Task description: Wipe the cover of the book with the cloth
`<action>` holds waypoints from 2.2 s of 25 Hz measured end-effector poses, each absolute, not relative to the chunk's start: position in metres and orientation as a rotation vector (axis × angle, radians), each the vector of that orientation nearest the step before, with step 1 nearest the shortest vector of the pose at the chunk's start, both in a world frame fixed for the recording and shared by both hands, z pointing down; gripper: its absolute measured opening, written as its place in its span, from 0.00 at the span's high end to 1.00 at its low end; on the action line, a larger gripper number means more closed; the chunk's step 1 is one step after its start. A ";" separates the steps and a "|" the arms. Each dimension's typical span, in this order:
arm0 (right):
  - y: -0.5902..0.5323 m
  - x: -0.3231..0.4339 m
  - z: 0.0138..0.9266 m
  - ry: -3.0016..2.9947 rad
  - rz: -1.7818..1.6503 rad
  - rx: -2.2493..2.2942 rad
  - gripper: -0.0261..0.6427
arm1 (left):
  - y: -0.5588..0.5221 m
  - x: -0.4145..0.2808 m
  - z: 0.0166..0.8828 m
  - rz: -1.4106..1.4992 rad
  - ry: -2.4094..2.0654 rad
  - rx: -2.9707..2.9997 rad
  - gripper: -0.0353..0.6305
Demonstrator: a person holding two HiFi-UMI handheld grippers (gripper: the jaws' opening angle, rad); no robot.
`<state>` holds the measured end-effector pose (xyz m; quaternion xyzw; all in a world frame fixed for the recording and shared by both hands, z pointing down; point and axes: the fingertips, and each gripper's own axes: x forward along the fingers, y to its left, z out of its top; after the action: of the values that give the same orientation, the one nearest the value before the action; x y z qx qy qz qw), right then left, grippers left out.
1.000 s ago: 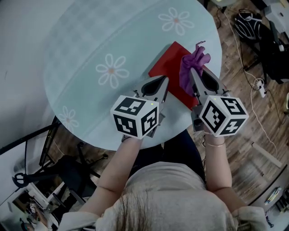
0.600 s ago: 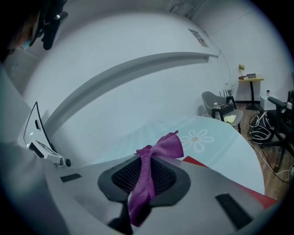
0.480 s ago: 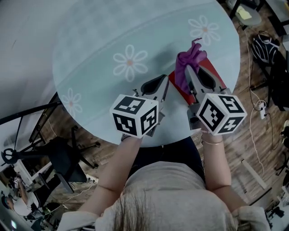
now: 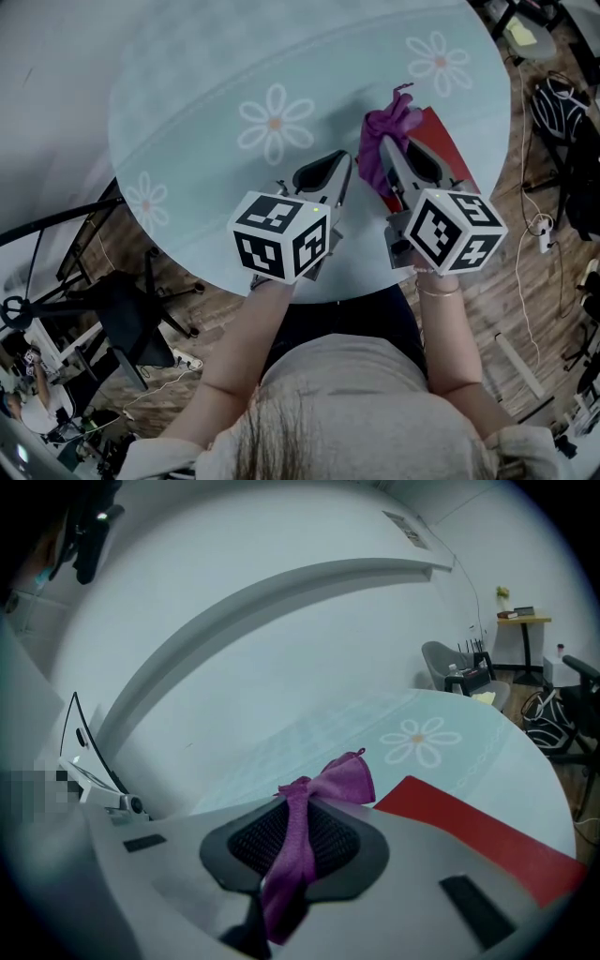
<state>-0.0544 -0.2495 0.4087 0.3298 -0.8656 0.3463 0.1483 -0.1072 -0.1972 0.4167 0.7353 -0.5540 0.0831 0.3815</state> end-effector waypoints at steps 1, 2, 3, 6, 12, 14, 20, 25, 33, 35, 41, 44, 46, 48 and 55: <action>-0.248 -0.057 0.412 -2.481 1.000 0.947 0.86 | -0.196 -0.110 0.418 0.213 -1.411 1.874 0.92; -0.248 -0.059 0.414 -2.473 1.002 0.946 0.86 | -0.196 -0.112 0.420 0.214 -1.409 1.872 0.92; -0.248 -0.060 0.416 -2.466 1.002 0.946 0.86 | -0.196 -0.114 0.421 0.215 -1.407 1.870 0.92; -0.250 -0.057 0.423 -2.446 0.996 0.951 0.86 | -0.198 -0.112 0.424 0.219 -1.401 1.867 0.92; -0.250 -0.047 0.437 -2.402 0.997 0.972 0.86 | -0.201 -0.107 0.430 0.235 -1.383 1.867 0.92; -0.251 -0.049 0.441 -2.389 0.996 0.979 0.86 | -0.202 -0.109 0.432 0.240 -1.375 1.867 0.92; -0.250 -0.044 0.448 -2.369 0.987 1.001 0.86 | -0.202 -0.109 0.436 0.251 -1.362 1.869 0.92; -0.251 -0.042 0.448 -2.362 0.979 1.011 0.86 | -0.203 -0.105 0.437 0.257 -1.352 1.874 0.92; -0.243 -0.032 0.450 -2.347 0.973 1.021 0.86 | -0.202 -0.097 0.437 0.260 -1.338 1.898 0.92; -0.241 -0.029 0.451 -2.341 0.977 1.027 0.86 | -0.201 -0.093 0.437 0.265 -1.331 1.905 0.92; -0.231 -0.016 0.451 -2.327 0.991 1.054 0.86 | -0.199 -0.082 0.435 0.275 -1.310 1.929 0.92; -0.226 -0.010 0.451 -2.322 0.994 1.076 0.86 | -0.194 -0.076 0.435 0.289 -1.294 1.943 0.92; -0.222 -0.004 0.451 -2.315 1.002 1.092 0.86 | -0.190 -0.071 0.434 0.301 -1.282 1.952 0.92; -0.218 0.003 0.451 -2.310 1.005 1.109 0.86 | -0.189 -0.065 0.433 0.308 -1.271 1.964 0.92; -0.208 0.021 0.452 -2.290 1.016 1.174 0.86 | -0.180 -0.050 0.431 0.339 -1.238 1.996 0.92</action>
<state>0.0212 -0.2076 0.4518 0.4169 -0.8132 0.3608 0.1863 -0.0499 -0.1798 0.4314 0.7798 -0.4835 0.1325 0.3750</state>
